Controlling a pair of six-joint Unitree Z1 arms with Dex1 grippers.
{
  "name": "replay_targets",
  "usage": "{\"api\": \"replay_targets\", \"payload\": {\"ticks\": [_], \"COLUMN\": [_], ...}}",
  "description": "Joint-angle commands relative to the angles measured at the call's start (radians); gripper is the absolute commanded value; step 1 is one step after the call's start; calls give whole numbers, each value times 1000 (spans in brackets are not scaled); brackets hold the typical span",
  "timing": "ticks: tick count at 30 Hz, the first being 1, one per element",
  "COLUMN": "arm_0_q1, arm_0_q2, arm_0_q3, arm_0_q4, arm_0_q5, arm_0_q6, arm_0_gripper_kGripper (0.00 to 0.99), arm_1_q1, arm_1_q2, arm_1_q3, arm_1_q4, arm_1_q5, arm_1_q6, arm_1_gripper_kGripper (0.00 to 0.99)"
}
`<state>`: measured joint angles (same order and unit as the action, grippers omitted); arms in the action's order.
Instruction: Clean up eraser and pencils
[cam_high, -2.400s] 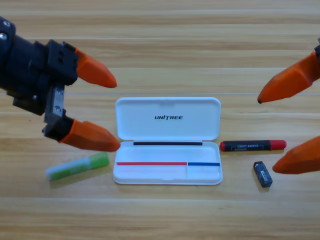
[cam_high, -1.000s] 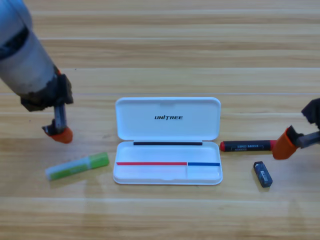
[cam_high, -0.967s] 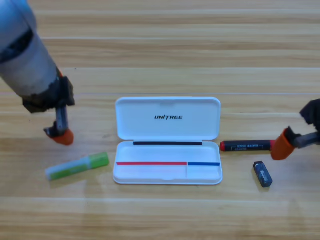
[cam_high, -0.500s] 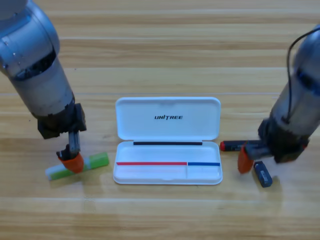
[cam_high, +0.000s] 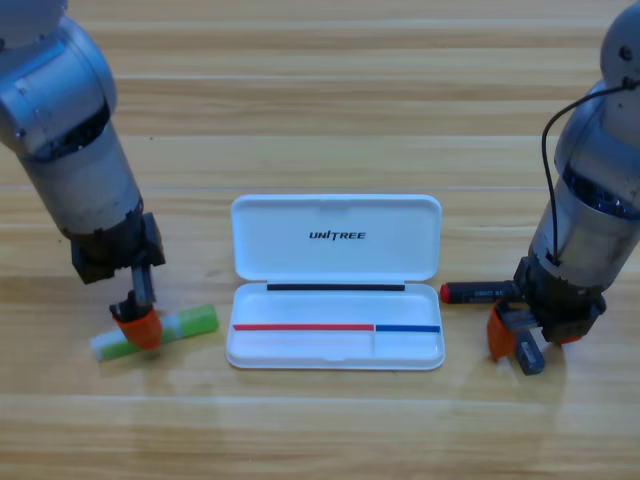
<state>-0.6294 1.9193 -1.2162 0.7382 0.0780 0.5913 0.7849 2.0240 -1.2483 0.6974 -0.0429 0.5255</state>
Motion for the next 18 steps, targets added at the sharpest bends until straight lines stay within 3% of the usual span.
{"api": "replay_targets", "payload": {"ticks": [1, 4, 5, 10, 14, 18], "arm_0_q1": [16, 16, 14, 14, 14, 14], "arm_0_q2": [67, 76, 78, 90, 101, 106], "arm_0_q3": [35, 49, 56, 81, 93, 101], "arm_0_q4": [-37, -59, -68, -106, -126, -142], "arm_0_q5": [-15, -17, -17, -20, -20, -23], "arm_0_q6": [-1, -4, -5, -7, -8, -8], "arm_0_gripper_kGripper": [980, 980, 980, 979, 962, 842], "arm_1_q1": [7, 0, 0, -3, 16, 57], "arm_1_q2": [88, 97, 97, 21, -54, -53], "arm_1_q3": [30, 35, 35, -16, -135, -235], "arm_1_q4": [-10, -3, -3, 54, 134, 237], "arm_1_q5": [5, 11, 6, 5, -31, 21], "arm_1_q6": [16, 44, 44, -113, -498, -1006], "arm_1_gripper_kGripper": [279, 38, 0, 0, 0, 0]}}
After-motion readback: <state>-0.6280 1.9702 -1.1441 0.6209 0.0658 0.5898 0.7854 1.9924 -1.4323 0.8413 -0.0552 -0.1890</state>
